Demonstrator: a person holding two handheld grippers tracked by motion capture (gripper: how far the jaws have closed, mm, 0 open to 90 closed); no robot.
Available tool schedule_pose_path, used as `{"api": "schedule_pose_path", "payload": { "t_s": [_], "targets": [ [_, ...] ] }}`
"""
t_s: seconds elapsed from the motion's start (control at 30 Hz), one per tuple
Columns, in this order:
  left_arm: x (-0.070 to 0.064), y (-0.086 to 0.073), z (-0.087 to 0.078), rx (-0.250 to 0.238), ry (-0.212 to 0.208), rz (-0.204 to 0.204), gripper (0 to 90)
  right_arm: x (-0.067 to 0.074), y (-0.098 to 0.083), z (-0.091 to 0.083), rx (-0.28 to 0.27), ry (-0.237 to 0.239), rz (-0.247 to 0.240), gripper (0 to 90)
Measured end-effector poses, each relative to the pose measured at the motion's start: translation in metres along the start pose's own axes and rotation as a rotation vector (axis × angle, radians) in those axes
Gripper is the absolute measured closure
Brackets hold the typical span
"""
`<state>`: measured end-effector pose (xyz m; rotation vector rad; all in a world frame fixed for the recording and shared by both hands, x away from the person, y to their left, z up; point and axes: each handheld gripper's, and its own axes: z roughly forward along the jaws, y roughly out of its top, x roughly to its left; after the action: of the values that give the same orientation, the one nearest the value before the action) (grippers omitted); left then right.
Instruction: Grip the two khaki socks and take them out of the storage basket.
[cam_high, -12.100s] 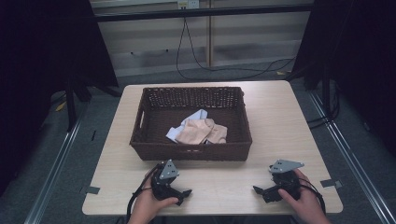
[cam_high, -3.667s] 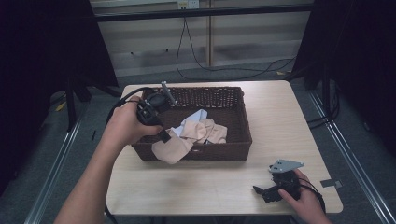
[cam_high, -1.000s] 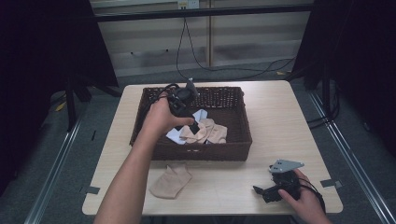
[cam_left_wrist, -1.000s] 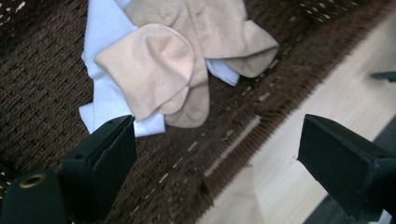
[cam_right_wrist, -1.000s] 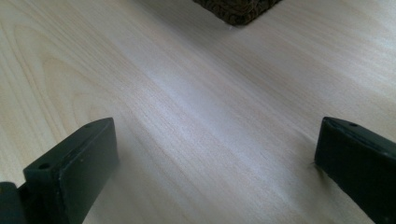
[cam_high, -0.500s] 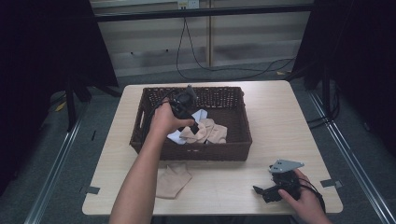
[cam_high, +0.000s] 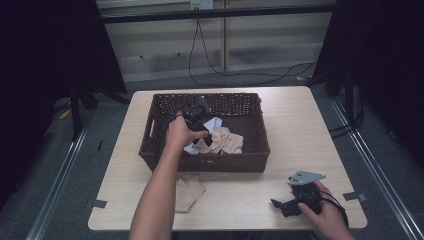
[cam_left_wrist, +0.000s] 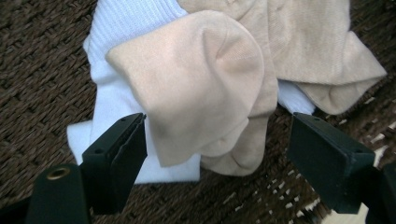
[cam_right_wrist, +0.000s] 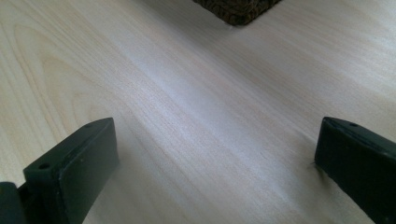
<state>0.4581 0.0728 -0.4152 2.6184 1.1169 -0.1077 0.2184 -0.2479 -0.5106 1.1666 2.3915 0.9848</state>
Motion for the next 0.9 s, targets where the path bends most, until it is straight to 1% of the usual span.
{"api": "schedule_pose_path", "payload": {
  "t_s": [0.07,0.17,0.23,0.37,0.43,0.53,0.57,0.63,0.67,0.73,0.77,0.8,0.87,0.9],
  "targets": [
    [0.001,0.000,0.004,0.001,0.009,-0.006,21.0,0.000,0.000,0.000,0.000,0.000,-0.001,0.0],
    [0.003,0.001,0.010,-0.003,0.007,-0.020,22.6,0.000,0.000,0.000,0.000,0.000,0.001,0.0],
    [0.005,0.001,0.014,0.008,0.016,-0.026,23.1,0.000,0.000,0.000,0.000,0.000,-0.001,0.0],
    [0.009,0.002,0.017,0.009,0.009,-0.047,24.5,0.000,0.000,0.000,0.000,0.000,0.001,0.0],
    [0.010,0.003,0.019,0.000,0.006,-0.047,27.3,0.000,0.000,0.000,0.000,0.000,0.000,0.0],
    [0.011,0.002,0.022,0.005,0.007,-0.055,30.0,0.000,0.000,0.000,0.000,0.000,0.000,0.0],
    [0.012,0.002,0.023,0.001,0.004,-0.050,32.2,0.000,0.000,0.000,0.000,0.000,-0.001,0.0],
    [0.013,0.001,0.025,-0.007,0.008,-0.064,35.4,0.000,0.000,0.000,0.000,0.000,0.001,0.0],
    [0.014,0.000,0.025,0.004,0.000,-0.062,37.6,0.000,0.000,0.000,0.000,0.000,0.001,0.0],
    [0.015,0.000,0.026,0.000,-0.001,-0.061,41.3,0.000,0.000,0.000,0.000,0.000,-0.001,0.0],
    [0.015,0.000,0.026,0.006,-0.004,-0.064,43.6,0.000,0.000,0.000,-0.001,0.000,-0.001,0.0],
    [0.016,0.000,0.027,0.000,-0.013,-0.059,47.3,0.000,0.000,0.000,0.000,0.000,0.000,0.0],
    [0.016,-0.001,0.026,-0.003,-0.007,-0.068,57.0,0.000,0.000,0.000,0.000,0.000,0.000,0.0],
    [0.017,-0.001,0.026,-0.001,-0.025,-0.069,64.1,0.000,0.000,0.000,0.000,0.000,0.001,0.0]
  ]
}}
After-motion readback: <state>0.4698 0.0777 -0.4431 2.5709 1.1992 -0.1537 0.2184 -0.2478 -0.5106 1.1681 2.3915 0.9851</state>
